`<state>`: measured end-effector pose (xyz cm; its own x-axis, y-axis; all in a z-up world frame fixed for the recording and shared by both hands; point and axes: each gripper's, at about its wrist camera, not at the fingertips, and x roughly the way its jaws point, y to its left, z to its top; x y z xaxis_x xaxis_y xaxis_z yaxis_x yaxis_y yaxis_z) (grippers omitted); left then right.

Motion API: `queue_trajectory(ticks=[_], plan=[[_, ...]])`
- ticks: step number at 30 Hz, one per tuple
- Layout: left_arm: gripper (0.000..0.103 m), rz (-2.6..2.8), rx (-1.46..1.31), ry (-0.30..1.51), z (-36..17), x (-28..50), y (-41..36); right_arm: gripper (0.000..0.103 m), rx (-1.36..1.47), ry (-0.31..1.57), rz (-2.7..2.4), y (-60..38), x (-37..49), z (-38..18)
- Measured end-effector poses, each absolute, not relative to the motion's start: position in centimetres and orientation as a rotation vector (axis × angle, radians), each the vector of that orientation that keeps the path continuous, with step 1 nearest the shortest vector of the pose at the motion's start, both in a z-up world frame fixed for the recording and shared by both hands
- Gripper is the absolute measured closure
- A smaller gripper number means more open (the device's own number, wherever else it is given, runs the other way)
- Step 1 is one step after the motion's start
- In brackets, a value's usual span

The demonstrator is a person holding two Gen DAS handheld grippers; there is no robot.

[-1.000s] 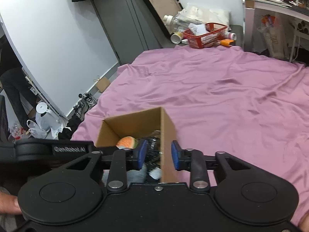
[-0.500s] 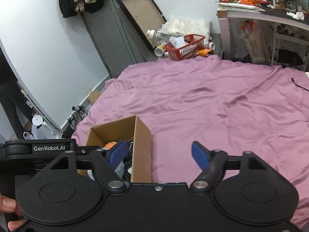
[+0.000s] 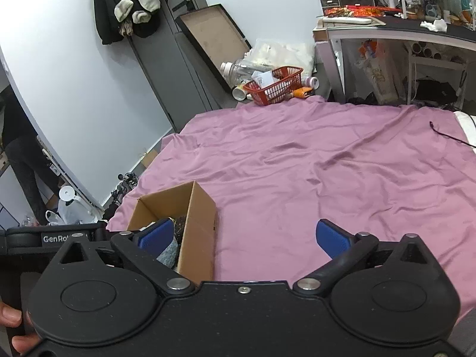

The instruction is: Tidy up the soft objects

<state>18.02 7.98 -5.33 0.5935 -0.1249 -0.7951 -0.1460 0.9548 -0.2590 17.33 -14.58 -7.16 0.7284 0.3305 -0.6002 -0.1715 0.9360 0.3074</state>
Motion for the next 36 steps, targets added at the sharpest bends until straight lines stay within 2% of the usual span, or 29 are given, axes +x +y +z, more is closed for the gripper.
queue_trajectory(ticks=[7,36], plan=[[0.003,0.005,-0.297,0.908,-4.5,16.3,6.0,0.000,0.229,0.702,0.261,-17.0,16.4,-6.4],[0.003,-0.023,-0.230,0.847,-1.0,8.0,5.7,0.000,0.090,0.661,0.156,-18.8,8.6,-3.3]])
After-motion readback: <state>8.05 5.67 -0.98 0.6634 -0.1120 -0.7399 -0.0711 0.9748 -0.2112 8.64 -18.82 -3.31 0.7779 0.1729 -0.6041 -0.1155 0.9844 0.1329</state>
